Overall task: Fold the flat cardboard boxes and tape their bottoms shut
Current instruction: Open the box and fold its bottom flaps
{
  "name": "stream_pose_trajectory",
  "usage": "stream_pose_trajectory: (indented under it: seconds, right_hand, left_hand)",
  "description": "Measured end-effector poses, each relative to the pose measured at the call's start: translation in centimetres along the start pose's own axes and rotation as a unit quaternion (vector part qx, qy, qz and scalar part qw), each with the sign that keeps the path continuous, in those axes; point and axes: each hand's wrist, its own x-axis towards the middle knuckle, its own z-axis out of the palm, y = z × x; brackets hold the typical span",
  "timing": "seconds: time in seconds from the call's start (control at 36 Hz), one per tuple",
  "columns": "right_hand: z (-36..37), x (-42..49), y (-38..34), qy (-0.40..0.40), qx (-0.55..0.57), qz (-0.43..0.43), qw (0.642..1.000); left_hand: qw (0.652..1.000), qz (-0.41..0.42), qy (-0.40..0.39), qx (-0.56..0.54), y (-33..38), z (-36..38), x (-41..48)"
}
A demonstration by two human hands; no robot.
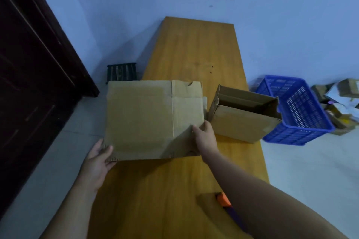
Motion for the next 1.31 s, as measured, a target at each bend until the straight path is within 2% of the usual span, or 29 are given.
stream_pose_trajectory:
  seconds: [0.11,0.19,0.39,0.53,0.64,0.69,0.83,0.97,1.06,1.14,1.22,1.31]
  right_hand:
    - [-2.1,-3.1,0.3,-0.014,0.003,-0.013,1.0]
    - [-3.8,-5.6,1.6,-0.038,0.018,-0.008,0.999]
    - [-5.0,-12.4,4.0,-0.053,0.062,0.007,0.997]
    - [-6.0,-17.0,6.2,-0.123,0.096,0.031,0.987]
    - [-7.2,-19.7,7.6,-0.102,0.09,0.037,0.99]
    - [-8.0,-20.9,8.3,-0.092,0.095,0.029,0.991]
    - [-9.2,-23.6,8.6,-0.079,0.17,0.053,0.981]
    - [-9.3,-24.9,8.7,-0.071,0.222,0.066,0.97]
    - [-9.6,-25.8,8.6,-0.085,0.236,0.078,0.965]
    - [-10.1,-25.9,8.5,-0.078,0.193,0.069,0.976]
    - [-10.2,-24.8,8.5,-0.052,0.077,0.03,0.995]
    - [-10.0,-23.8,8.1,-0.022,-0.008,0.003,1.0]
  left_hand:
    - [0.992,0.02,-0.016,0.121,-0.6,-0.7,-3.1]
    - [0.985,0.031,-0.038,0.164,-1.0,0.1,-5.8]
    - [0.996,0.023,-0.025,0.082,-1.7,2.5,-12.6]
    - [0.997,0.06,-0.046,0.033,-2.8,3.6,-18.2]
    - [0.999,0.036,0.028,-0.015,-3.4,2.8,-20.2]
    - [0.999,0.02,0.035,0.012,-3.6,2.2,-20.7]
    - [0.995,0.041,-0.053,0.072,-3.6,2.5,-22.4]
    - [0.988,0.078,-0.078,0.113,-3.7,3.1,-23.8]
    - [0.987,0.07,-0.085,0.118,-3.5,3.2,-24.3]
    - [0.982,0.05,-0.108,0.147,-3.2,2.7,-24.8]
    - [0.974,0.031,-0.131,0.18,-2.9,2.2,-24.9]
    - [0.963,0.035,-0.13,0.232,-2.9,2.3,-24.7]
